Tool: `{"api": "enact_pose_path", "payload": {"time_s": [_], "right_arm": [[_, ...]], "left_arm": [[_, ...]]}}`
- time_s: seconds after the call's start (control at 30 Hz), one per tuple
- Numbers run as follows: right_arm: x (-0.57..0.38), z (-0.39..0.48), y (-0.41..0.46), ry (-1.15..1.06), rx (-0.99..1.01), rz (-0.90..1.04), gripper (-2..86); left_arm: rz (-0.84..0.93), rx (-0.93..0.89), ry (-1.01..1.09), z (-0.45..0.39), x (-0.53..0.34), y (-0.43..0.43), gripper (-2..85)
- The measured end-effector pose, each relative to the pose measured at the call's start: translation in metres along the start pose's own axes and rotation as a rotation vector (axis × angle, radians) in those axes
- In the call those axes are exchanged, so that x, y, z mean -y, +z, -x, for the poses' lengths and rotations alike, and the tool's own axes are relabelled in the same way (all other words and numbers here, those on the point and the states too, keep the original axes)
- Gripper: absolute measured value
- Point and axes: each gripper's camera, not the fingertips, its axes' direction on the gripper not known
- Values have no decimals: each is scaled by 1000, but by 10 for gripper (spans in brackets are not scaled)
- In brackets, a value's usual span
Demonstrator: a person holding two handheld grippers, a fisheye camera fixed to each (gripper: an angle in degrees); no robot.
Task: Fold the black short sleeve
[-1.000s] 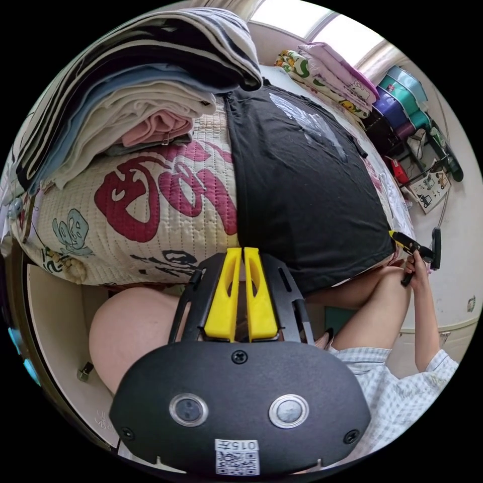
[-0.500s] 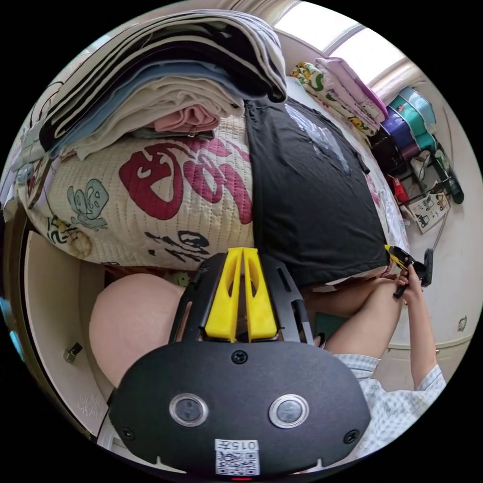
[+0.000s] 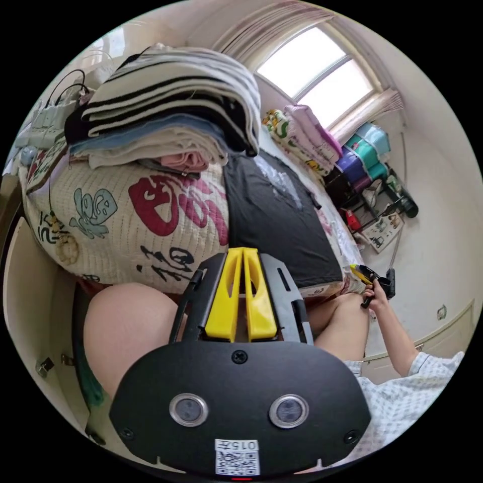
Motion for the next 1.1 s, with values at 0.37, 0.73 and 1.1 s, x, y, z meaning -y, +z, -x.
{"api": "enact_pose_path", "payload": {"time_s": [0.37,0.73,1.1], "right_arm": [[-15,73,-28,-239,64,-503,43],[125,81,105,-367,56,-338,78],[257,-5,168,-52,41,-131,75]], "left_arm": [[-264,-327,289,-100,99,42,-9],[-203,-485,652,-320,474,418,-8],[229,-336,477,-453,596,640,19]]}}
